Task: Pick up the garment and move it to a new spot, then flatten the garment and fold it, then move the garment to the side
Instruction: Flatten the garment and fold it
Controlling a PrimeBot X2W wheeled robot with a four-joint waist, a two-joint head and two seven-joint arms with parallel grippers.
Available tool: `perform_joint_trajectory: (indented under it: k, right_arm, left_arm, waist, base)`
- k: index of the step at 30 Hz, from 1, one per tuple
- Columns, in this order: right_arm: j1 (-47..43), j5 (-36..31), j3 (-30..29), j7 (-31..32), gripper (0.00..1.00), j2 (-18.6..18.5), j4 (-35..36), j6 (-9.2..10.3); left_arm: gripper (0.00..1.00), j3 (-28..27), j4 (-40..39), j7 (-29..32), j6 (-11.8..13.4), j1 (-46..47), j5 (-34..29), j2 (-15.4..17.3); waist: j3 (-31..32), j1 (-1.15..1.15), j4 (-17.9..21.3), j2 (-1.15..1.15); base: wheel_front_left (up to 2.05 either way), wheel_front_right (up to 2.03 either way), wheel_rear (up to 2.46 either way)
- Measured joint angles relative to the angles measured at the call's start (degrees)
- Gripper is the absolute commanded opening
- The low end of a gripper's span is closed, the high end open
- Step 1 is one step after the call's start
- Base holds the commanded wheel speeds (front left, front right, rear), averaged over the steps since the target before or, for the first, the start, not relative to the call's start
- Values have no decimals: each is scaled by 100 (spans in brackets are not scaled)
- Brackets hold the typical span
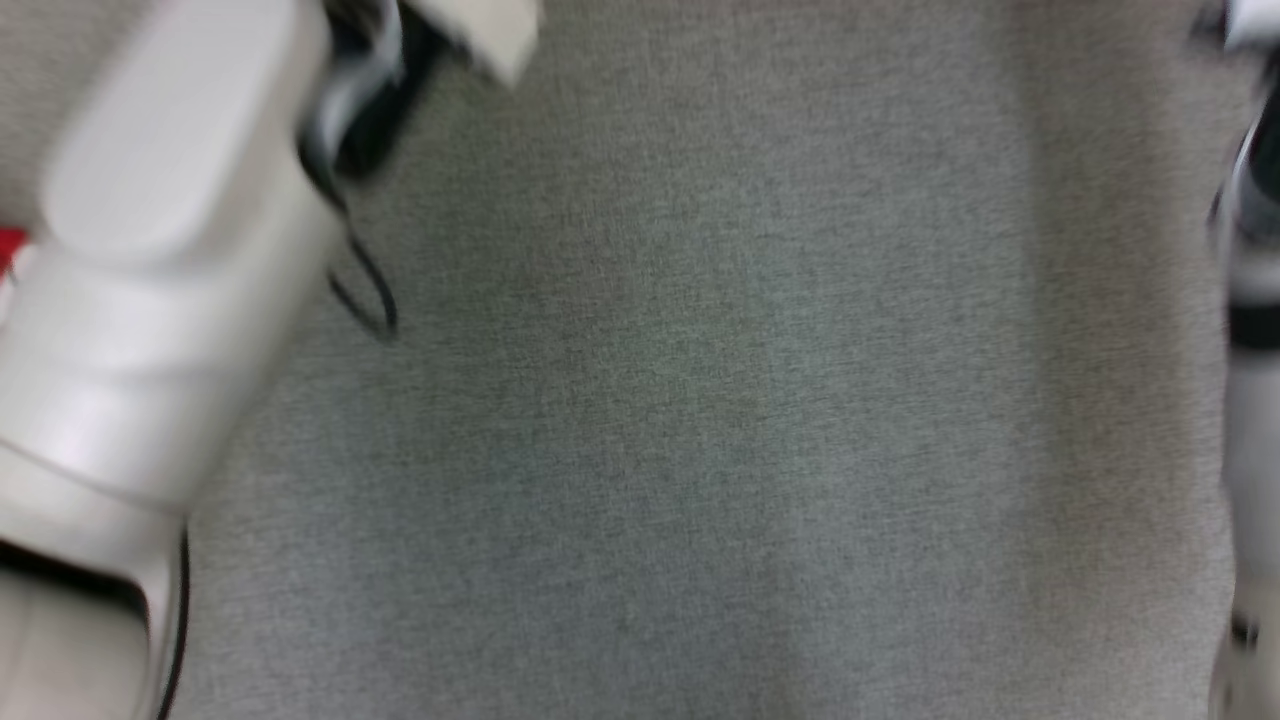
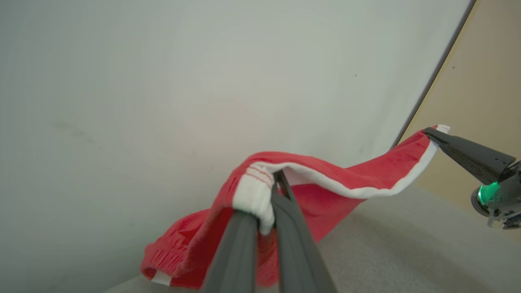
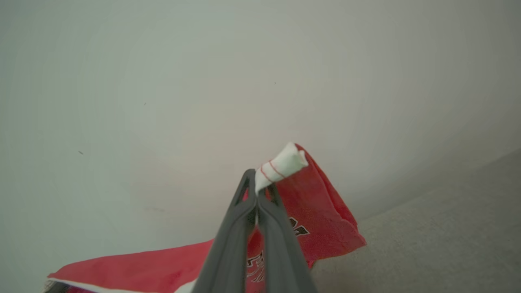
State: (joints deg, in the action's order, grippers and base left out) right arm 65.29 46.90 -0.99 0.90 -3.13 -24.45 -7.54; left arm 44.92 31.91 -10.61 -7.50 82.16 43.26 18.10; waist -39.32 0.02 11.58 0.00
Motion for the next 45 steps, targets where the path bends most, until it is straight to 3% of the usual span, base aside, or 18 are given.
perform_joint_trajectory:
  k: [4, 8, 13, 24, 30, 36, 45]
  right_arm:
    - [-1459, 249, 201, -43, 0, -337, 661, 0]
    - [-2864, 441, 142, -88, 0, -582, 1134, 0]
    - [-4208, 619, 98, -51, 0, -620, 1548, 0]
    - [-6841, 365, 41, 164, 0, -625, 2424, 0]
    - [-7912, 256, -242, 465, 0, -545, 3188, -1]
    - [-7678, 208, -606, 921, 0, -437, 3553, 0]
    - [-5605, -167, -916, 2053, 0, -434, 2847, 0]
  left_arm:
    - [0, 408, -416, -271, -3, -958, 208, 236]
    - [0, 479, -822, -412, 14, -2086, 290, 267]
    - [0, 385, -1428, -446, 235, -3498, 270, 259]
    - [0, 181, -2703, -452, 766, -6829, 501, 285]
    - [0, 191, -3219, -452, 996, -7629, 516, 409]
    - [0, 113, -3700, -338, 1039, -7660, 772, 391]
    - [0, -82, -3579, 222, 972, -6541, 1044, -43]
  waist:
    - [334, -2, -40, 0]
    - [776, -2, -109, 0]
    - [1383, -3, -176, 0]
    - [2702, -4, -207, 0]
    - [3102, -5, -278, 0]
    - [2988, -4, -397, 1]
    - [2502, -2, -834, 0]
  base:
    - [0, 0, 0]
    - [0, 0, 0]
    - [0, 0, 0]
    - [0, 0, 0]
    - [0, 0, 0]
    - [0, 0, 0]
    - [0, 0, 0]
